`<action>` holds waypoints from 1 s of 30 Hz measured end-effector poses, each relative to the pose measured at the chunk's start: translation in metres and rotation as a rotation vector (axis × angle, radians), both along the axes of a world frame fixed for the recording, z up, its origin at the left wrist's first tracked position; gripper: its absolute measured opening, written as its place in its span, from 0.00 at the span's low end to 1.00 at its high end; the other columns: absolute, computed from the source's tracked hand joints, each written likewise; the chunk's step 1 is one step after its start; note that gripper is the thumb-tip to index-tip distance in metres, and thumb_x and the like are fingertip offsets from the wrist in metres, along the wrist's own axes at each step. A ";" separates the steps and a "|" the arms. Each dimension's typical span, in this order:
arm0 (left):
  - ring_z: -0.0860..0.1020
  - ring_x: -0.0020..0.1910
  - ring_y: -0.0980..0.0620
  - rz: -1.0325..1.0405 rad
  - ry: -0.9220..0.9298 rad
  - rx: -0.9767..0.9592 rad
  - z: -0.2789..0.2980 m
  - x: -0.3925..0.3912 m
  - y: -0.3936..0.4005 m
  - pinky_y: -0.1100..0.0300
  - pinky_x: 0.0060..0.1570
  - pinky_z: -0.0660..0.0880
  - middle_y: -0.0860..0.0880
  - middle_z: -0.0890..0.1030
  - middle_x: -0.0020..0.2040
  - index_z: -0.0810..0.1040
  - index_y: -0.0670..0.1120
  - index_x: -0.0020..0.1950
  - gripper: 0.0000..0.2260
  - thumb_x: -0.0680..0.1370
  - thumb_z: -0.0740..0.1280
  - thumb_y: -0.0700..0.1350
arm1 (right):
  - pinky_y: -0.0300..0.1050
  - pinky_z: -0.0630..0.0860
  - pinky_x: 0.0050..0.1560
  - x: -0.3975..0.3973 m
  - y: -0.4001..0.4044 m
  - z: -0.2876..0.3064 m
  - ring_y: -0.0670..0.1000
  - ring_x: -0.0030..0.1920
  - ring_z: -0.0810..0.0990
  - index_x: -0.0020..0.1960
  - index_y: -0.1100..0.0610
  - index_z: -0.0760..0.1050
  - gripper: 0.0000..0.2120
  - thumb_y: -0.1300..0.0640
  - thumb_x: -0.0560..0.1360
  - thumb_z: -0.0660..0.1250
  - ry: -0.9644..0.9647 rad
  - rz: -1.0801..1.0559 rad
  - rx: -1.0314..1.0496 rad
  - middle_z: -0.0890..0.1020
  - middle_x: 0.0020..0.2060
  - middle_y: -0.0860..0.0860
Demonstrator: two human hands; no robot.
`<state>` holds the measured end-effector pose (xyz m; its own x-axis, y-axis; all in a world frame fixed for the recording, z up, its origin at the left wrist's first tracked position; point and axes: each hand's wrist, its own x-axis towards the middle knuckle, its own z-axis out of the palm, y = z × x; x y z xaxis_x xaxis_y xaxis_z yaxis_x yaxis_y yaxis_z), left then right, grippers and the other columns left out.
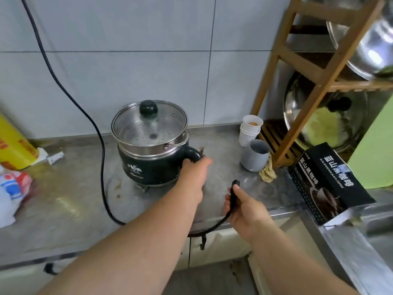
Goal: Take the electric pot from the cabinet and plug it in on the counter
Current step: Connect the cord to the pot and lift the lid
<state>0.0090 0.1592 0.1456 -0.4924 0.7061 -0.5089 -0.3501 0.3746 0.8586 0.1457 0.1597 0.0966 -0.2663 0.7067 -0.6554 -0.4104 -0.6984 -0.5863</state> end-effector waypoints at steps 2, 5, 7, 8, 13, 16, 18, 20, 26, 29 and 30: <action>0.72 0.51 0.47 0.060 -0.023 0.041 -0.004 0.001 0.005 0.54 0.51 0.63 0.44 0.73 0.61 0.63 0.45 0.70 0.30 0.70 0.68 0.48 | 0.42 0.76 0.27 0.006 -0.003 -0.005 0.50 0.28 0.77 0.48 0.63 0.78 0.08 0.57 0.73 0.69 -0.007 -0.009 -0.002 0.79 0.28 0.54; 0.71 0.52 0.45 0.124 0.061 0.028 -0.012 0.003 0.002 0.53 0.50 0.64 0.46 0.73 0.59 0.58 0.44 0.71 0.33 0.70 0.69 0.49 | 0.42 0.76 0.27 0.011 -0.005 -0.009 0.50 0.27 0.77 0.48 0.61 0.77 0.07 0.58 0.73 0.69 -0.045 0.027 0.031 0.80 0.27 0.54; 0.69 0.49 0.46 0.167 0.181 -0.016 -0.018 0.001 -0.009 0.55 0.48 0.65 0.47 0.70 0.54 0.58 0.43 0.69 0.33 0.70 0.70 0.51 | 0.42 0.76 0.26 0.012 -0.006 -0.008 0.50 0.27 0.77 0.46 0.61 0.77 0.06 0.59 0.72 0.70 -0.098 0.081 0.076 0.79 0.27 0.53; 0.69 0.47 0.47 0.186 0.254 -0.033 -0.022 -0.004 -0.016 0.56 0.47 0.66 0.47 0.69 0.53 0.59 0.42 0.68 0.33 0.70 0.70 0.52 | 0.42 0.75 0.26 0.012 -0.006 -0.007 0.49 0.27 0.76 0.45 0.60 0.76 0.06 0.60 0.72 0.71 -0.130 0.113 0.107 0.79 0.27 0.53; 0.75 0.47 0.48 0.160 0.508 -0.054 -0.028 -0.056 -0.058 0.60 0.42 0.71 0.50 0.76 0.51 0.69 0.42 0.63 0.29 0.68 0.72 0.56 | 0.38 0.70 0.21 -0.007 -0.010 0.001 0.46 0.22 0.73 0.47 0.62 0.77 0.07 0.62 0.71 0.72 -0.374 0.283 0.291 0.75 0.27 0.53; 0.79 0.45 0.46 0.043 0.581 -0.135 -0.024 -0.098 -0.081 0.56 0.43 0.73 0.46 0.82 0.45 0.75 0.45 0.57 0.22 0.68 0.72 0.53 | 0.38 0.72 0.23 -0.023 -0.013 0.000 0.43 0.21 0.74 0.43 0.55 0.79 0.05 0.58 0.68 0.74 -0.623 0.397 0.416 0.78 0.26 0.48; 0.80 0.39 0.47 -0.041 0.586 -0.167 -0.020 -0.121 -0.093 0.56 0.42 0.73 0.46 0.82 0.39 0.76 0.45 0.54 0.16 0.69 0.72 0.48 | 0.38 0.71 0.25 -0.033 -0.013 -0.003 0.44 0.26 0.77 0.39 0.49 0.78 0.05 0.54 0.67 0.74 -0.791 0.479 0.527 0.80 0.28 0.46; 0.79 0.40 0.46 -0.137 0.687 -0.231 -0.017 -0.138 -0.098 0.56 0.41 0.71 0.45 0.81 0.39 0.75 0.44 0.51 0.12 0.70 0.70 0.44 | 0.37 0.70 0.25 -0.042 -0.011 -0.006 0.44 0.29 0.78 0.38 0.47 0.76 0.06 0.52 0.67 0.74 -0.887 0.550 0.638 0.81 0.29 0.45; 0.76 0.51 0.43 -0.037 0.855 -0.284 -0.015 -0.165 -0.093 0.55 0.46 0.71 0.44 0.76 0.58 0.64 0.50 0.65 0.28 0.69 0.68 0.38 | 0.41 0.77 0.26 -0.066 0.005 -0.007 0.47 0.28 0.80 0.41 0.51 0.76 0.02 0.55 0.71 0.69 -1.038 0.712 0.806 0.81 0.30 0.49; 0.76 0.55 0.43 -0.071 0.850 -0.255 -0.015 -0.172 -0.089 0.53 0.52 0.73 0.47 0.76 0.63 0.61 0.54 0.71 0.34 0.68 0.69 0.37 | 0.47 0.78 0.35 -0.080 0.015 -0.008 0.55 0.35 0.79 0.47 0.56 0.78 0.07 0.54 0.73 0.66 -1.112 0.777 0.845 0.81 0.37 0.54; 0.77 0.53 0.43 -0.087 0.852 -0.266 -0.016 -0.174 -0.089 0.51 0.53 0.74 0.47 0.77 0.61 0.62 0.56 0.70 0.34 0.67 0.69 0.37 | 0.45 0.75 0.35 -0.084 0.017 -0.011 0.55 0.36 0.79 0.49 0.57 0.79 0.08 0.55 0.73 0.66 -1.114 0.790 0.856 0.81 0.38 0.54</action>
<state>-0.1652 0.0706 0.1298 -0.7282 0.6693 -0.1475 0.4050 0.5939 0.6951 0.0612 0.1766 0.0856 -0.4086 0.8727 -0.2671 0.7515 0.1556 -0.6411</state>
